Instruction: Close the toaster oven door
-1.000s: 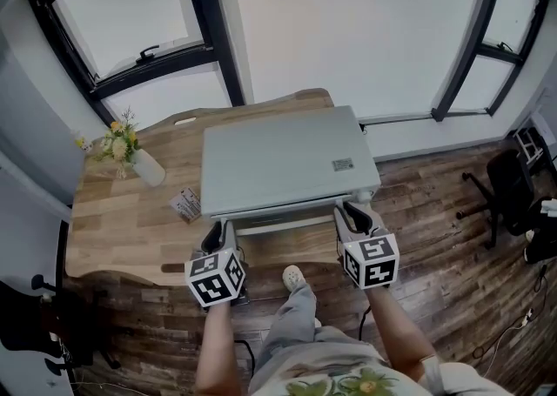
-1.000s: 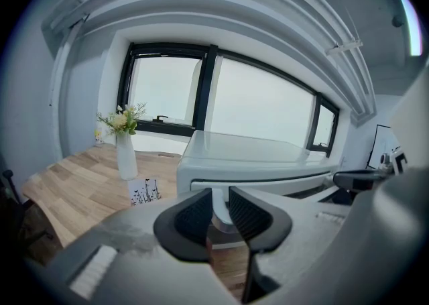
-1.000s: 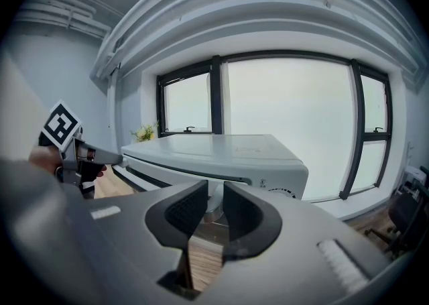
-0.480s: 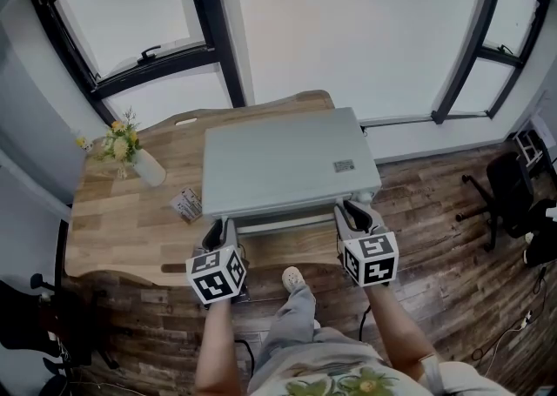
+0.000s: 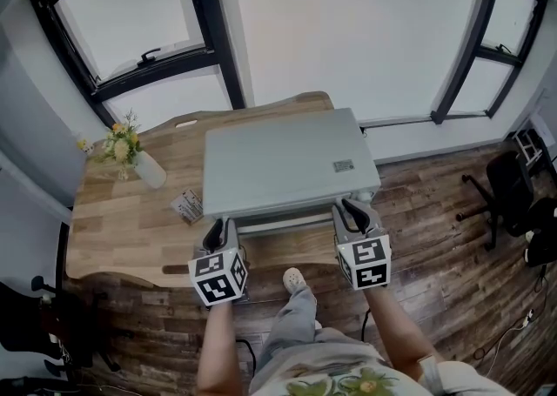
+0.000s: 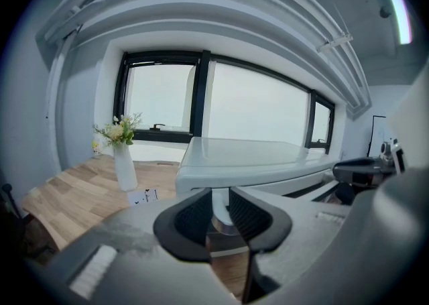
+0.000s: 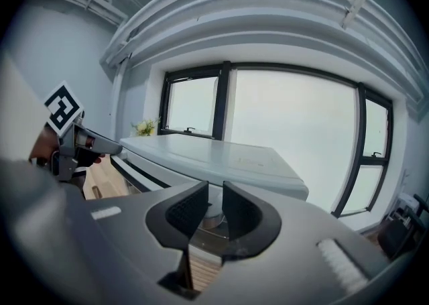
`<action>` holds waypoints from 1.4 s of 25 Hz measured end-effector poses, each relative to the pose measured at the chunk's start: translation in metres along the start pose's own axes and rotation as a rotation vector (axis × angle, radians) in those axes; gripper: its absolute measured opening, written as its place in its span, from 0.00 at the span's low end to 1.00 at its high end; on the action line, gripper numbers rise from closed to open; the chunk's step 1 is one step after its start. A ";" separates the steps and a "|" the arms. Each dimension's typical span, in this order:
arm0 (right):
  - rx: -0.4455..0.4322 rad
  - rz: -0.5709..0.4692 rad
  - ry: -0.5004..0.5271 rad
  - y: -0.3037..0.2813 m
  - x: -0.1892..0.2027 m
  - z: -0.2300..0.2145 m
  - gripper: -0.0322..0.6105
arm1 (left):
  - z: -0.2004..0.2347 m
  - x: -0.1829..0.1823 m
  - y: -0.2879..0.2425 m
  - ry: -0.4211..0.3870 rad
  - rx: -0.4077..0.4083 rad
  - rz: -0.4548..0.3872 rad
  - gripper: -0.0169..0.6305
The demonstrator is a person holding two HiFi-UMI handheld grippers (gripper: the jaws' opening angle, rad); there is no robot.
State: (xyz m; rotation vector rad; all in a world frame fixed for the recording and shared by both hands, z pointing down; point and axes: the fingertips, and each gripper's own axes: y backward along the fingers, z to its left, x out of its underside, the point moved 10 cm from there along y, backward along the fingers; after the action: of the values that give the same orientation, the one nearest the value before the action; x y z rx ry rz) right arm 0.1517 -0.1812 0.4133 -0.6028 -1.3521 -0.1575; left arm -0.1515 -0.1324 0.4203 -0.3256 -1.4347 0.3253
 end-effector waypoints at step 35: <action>-0.150 -0.232 0.041 0.114 -0.019 0.069 0.05 | -0.078 0.005 0.114 -0.114 0.210 -0.213 0.03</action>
State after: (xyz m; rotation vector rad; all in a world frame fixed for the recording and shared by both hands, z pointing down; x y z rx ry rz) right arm 0.1381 -0.0556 0.3658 -0.5629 -1.3766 -0.4604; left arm -0.0758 -0.0285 0.3700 0.0171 -1.5171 0.3205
